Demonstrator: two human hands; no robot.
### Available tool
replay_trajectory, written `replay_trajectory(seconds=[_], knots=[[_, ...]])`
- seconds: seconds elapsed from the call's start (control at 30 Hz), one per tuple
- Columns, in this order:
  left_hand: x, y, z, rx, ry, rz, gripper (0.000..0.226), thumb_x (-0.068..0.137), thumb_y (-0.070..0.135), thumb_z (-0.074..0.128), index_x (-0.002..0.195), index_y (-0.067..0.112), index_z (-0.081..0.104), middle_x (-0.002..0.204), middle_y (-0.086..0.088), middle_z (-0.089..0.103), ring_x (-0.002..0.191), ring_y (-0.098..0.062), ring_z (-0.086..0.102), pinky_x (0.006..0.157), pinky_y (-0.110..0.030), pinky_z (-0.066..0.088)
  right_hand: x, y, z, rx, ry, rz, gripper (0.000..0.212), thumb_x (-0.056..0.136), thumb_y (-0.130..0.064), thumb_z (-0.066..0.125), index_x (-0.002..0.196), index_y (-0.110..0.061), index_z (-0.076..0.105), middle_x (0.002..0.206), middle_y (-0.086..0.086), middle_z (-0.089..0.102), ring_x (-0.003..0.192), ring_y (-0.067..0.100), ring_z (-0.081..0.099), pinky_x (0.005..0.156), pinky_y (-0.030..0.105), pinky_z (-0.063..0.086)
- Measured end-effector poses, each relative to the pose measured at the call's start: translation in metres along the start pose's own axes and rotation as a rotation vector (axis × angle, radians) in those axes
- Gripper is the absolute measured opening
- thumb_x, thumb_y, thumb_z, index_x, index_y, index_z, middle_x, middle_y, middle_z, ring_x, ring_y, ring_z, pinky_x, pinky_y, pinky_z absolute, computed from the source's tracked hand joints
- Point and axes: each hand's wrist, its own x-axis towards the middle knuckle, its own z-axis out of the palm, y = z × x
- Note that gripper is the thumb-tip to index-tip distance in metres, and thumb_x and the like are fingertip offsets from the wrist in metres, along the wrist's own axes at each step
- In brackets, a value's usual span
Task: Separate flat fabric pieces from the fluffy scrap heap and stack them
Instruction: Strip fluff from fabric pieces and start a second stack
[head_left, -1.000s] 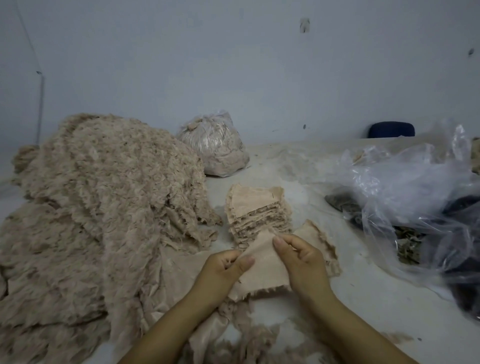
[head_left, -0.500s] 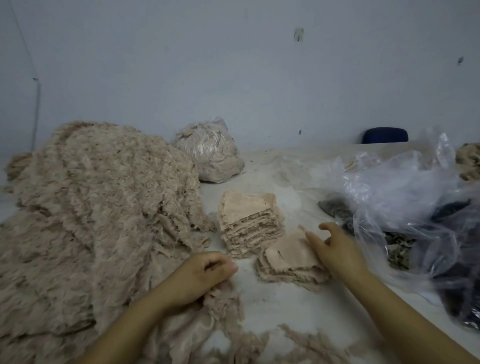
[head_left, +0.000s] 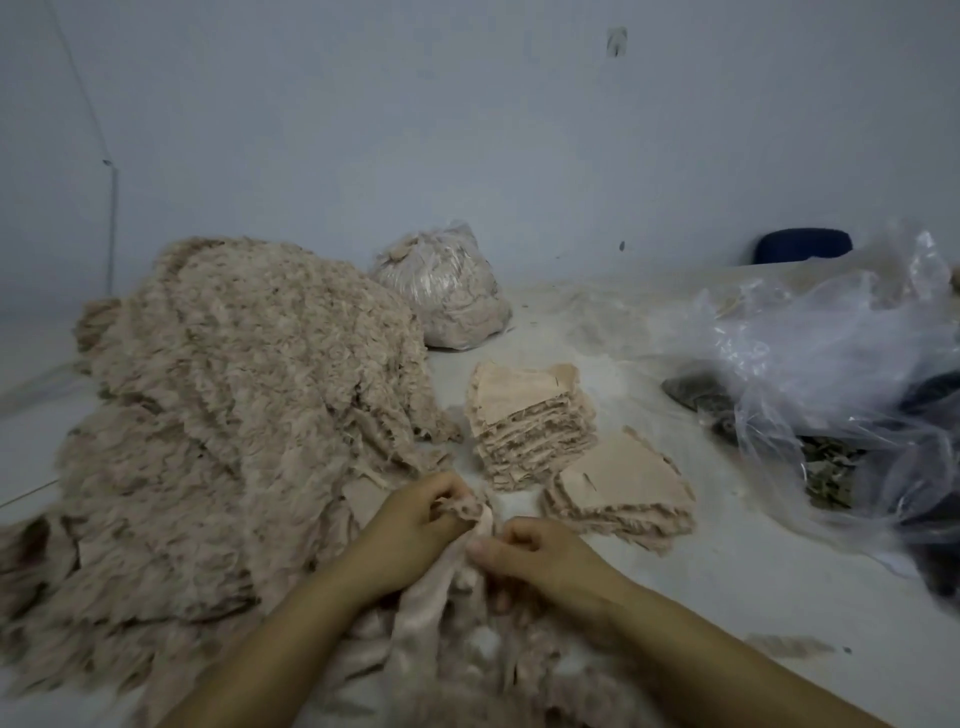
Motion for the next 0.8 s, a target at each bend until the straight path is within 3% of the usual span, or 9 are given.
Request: replay_trajectory(seconds=[0.13,0.23,0.37,0.47,0.53,0.6,0.67,0.73,0.8], knots=[[0.011,-0.003,0.007,-0.134,0.184,-0.122,0.026,0.086,0.012,0.064,0.066,0.018,0.049,0.054,0.013,0.051,0.053,-0.003,0.046,0.053,-0.022,0.037,0.003,0.006,0.010,0.204,0.169,-0.038,0.018,0.088,-0.012,0.067,0.101,0.000,0.065,0.095,0.016,0.072,0.079,0.024,0.065,0.074,0.038,0.053],[0.015,-0.005,-0.004,-0.312,0.289,-0.193,0.028,0.089,0.024,0.063,0.069,0.014,0.046,0.056,0.008,0.053,0.054,-0.007,0.053,0.054,-0.022,0.042,0.003,0.007,0.007,0.379,0.250,-0.043,0.011,0.089,-0.010,0.064,0.098,-0.003,0.067,0.092,0.017,0.072,0.079,0.027,0.062,0.071,0.037,0.049],[0.004,-0.005,-0.007,-0.196,0.117,-0.123,0.057,0.066,0.072,0.058,0.069,0.015,0.049,0.061,0.015,0.049,0.056,0.000,0.046,0.056,-0.017,0.036,0.005,0.008,0.001,0.510,0.307,-0.034,0.030,0.088,-0.020,0.066,0.106,0.004,0.064,0.092,0.030,0.062,0.083,0.037,0.055,0.078,0.049,0.046],[0.000,-0.004,0.002,-0.065,0.026,-0.071,0.052,0.054,0.076,0.059,0.085,0.033,0.061,0.093,0.018,0.057,0.081,0.008,0.054,0.073,-0.010,0.042,0.005,0.010,0.000,0.506,0.259,-0.071,0.026,0.085,-0.016,0.069,0.105,-0.001,0.062,0.090,0.021,0.068,0.076,0.030,0.063,0.066,0.039,0.054],[0.003,-0.003,0.006,-0.091,0.012,-0.048,0.060,0.059,0.077,0.053,0.111,0.048,0.047,0.118,0.028,0.046,0.107,0.016,0.045,0.086,-0.004,0.036,0.002,0.006,0.000,0.482,0.171,-0.085,0.017,0.083,-0.011,0.069,0.099,-0.006,0.062,0.077,0.016,0.065,0.065,0.028,0.059,0.054,0.032,0.048],[0.009,-0.002,0.007,-0.242,-0.020,-0.077,0.056,0.071,0.071,0.050,0.121,0.051,0.036,0.125,0.029,0.045,0.112,0.019,0.043,0.088,-0.003,0.035,0.002,0.006,-0.003,0.481,0.080,-0.085,0.016,0.080,-0.001,0.069,0.091,-0.010,0.064,0.063,0.013,0.053,0.050,0.022,0.045,0.044,0.026,0.035],[0.015,-0.002,0.008,-0.235,-0.108,-0.052,0.038,0.081,0.056,0.055,0.116,0.047,0.045,0.112,0.021,0.057,0.098,0.015,0.053,0.081,-0.006,0.041,0.005,0.007,-0.005,0.518,0.052,-0.083,0.022,0.075,0.006,0.065,0.091,-0.008,0.066,0.058,0.008,0.048,0.045,0.014,0.038,0.039,0.022,0.028],[0.018,-0.002,0.013,-0.192,-0.153,-0.009,0.020,0.084,0.045,0.063,0.101,0.036,0.059,0.092,0.016,0.063,0.082,0.007,0.058,0.073,-0.012,0.044,0.007,0.009,-0.006,0.588,0.072,-0.086,0.022,0.075,0.006,0.067,0.092,-0.007,0.069,0.062,0.007,0.053,0.049,0.013,0.045,0.043,0.022,0.036],[0.018,-0.001,0.019,-0.269,-0.117,-0.005,0.016,0.083,0.041,0.064,0.086,0.026,0.059,0.074,0.021,0.059,0.068,0.006,0.052,0.063,-0.014,0.041,0.008,0.010,-0.006,0.623,0.092,-0.105,0.022,0.073,-0.010,0.072,0.095,-0.006,0.070,0.071,0.009,0.059,0.059,0.014,0.055,0.052,0.024,0.047]])
